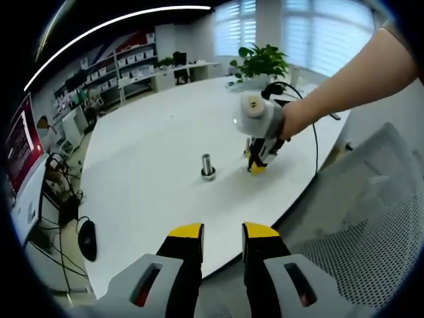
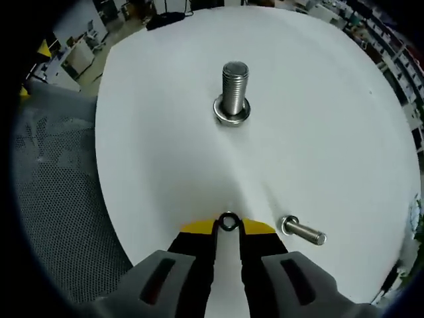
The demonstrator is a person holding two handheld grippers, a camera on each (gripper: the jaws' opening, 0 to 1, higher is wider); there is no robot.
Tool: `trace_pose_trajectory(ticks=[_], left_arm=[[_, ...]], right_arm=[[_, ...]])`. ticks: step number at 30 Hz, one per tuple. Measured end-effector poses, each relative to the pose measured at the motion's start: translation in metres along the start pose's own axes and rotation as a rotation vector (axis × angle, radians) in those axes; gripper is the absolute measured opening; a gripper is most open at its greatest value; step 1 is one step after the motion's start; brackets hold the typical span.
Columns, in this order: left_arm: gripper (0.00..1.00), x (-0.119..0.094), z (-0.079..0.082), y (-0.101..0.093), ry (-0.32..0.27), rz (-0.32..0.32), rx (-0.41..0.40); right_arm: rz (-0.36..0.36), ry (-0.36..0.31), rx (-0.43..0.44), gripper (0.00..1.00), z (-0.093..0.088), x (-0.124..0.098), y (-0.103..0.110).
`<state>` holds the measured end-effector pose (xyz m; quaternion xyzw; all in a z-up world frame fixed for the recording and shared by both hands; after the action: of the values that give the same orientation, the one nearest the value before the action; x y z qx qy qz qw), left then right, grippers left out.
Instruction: Place the washer onto the threaded stud by aligning its center hole with the stud, sliding it down to the base, and recovering from edge contact or off-axis alignment until the washer reaches the visible bottom stop.
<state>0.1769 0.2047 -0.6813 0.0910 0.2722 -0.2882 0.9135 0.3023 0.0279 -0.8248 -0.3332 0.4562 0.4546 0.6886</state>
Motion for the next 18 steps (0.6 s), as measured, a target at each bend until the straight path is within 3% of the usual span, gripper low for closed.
trace_pose_trajectory(ticks=[8, 11, 15, 18], left_arm=[[0.21, 0.0004, -0.0017, 0.0004, 0.009, 0.001, 0.004], [0.21, 0.0005, -0.0021, 0.0009, 0.013, 0.002, 0.004], [0.21, 0.0000, -0.0011, 0.0011, 0.006, 0.004, 0.004], [0.21, -0.0001, -0.0004, 0.0012, 0.001, 0.005, -0.002]], right_arm=[[0.011, 0.132, -0.034, 0.15, 0.0036, 0.0030, -0.0004], [-0.005, 0.185, -0.008, 0.15, 0.0043, 0.0033, -0.0005], [-0.009, 0.200, -0.048, 0.14, 0.0055, 0.0058, 0.0010], [-0.018, 0.176, -0.045, 0.14, 0.0038, 0.0032, 0.0005]])
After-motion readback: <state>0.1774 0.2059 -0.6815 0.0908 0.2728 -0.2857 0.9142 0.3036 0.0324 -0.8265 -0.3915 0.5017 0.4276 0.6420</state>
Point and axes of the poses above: the point that each gripper's makers call its tool centre point, and the gripper's own axes: x roughly forward along the fingers, y roughly to its left, z roughly out of its top, the point moved 2 cm from there along -x, roughly backward along the fingers, and after that the axes turned 11 degrees about -y, right-handed, at the moved point
